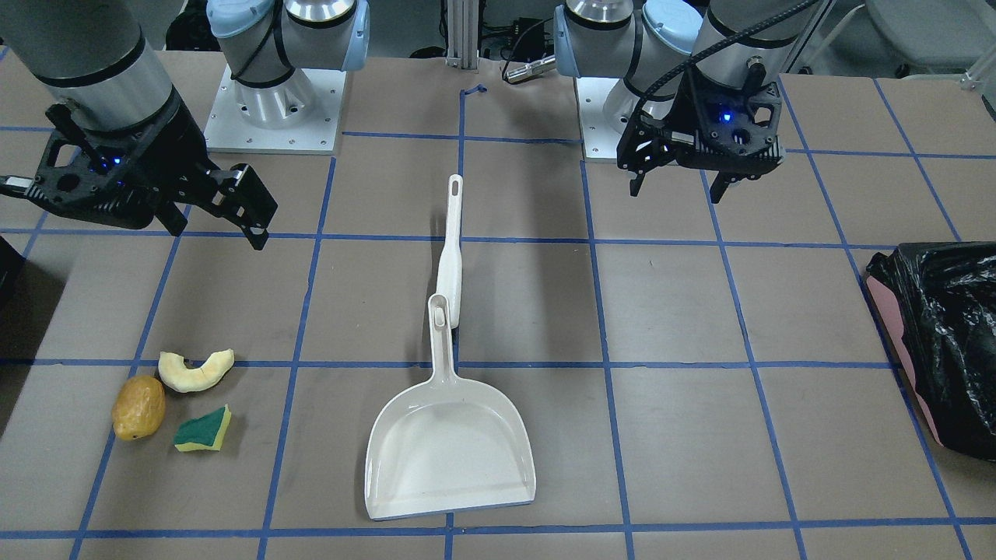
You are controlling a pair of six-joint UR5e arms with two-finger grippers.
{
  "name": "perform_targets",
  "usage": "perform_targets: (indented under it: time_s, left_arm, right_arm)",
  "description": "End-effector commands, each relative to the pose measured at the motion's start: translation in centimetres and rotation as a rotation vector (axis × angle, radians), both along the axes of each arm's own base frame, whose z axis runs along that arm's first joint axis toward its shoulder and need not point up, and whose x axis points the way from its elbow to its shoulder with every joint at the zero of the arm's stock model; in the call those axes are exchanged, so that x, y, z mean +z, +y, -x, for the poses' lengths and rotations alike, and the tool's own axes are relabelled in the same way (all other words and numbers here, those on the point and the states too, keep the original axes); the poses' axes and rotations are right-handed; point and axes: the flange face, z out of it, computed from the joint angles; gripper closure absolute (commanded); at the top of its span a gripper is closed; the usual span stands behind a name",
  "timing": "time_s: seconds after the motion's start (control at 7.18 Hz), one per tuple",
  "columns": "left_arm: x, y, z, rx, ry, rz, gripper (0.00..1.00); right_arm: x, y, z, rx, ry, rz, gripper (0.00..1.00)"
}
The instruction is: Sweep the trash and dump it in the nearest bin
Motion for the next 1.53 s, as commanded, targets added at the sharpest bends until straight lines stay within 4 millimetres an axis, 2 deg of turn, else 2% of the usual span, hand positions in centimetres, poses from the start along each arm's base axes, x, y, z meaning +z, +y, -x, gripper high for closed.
perform_targets:
  time_s: [0.0,0.42,1.11,1.39]
  left_arm:
    - [-0.3,-0.1,-0.1,-0.001,0.008,-0.015,0.0]
    - [-0.7,-0.3,0.1,-0.007,-0.003,-0.023,0.0]
    - [-3.2,-0.5,0.6,-0.016,0.012,-0.065,0.0]
    - [-4.8,0.8,3.1,-0.038,0.057,-0.106,0.0]
  right_arm:
    - [0.0,0.0,0.0,0.002,0.006,-0.001,0.0]
    - [0.0,-0.1,0.0,0.019,0.01,0.002,0.0]
    - [0.3,0.1,0.4,0.018,0.051,0.005,0.0]
    - [0.4,0.1,0.5,0.017,0.053,0.006,0.0]
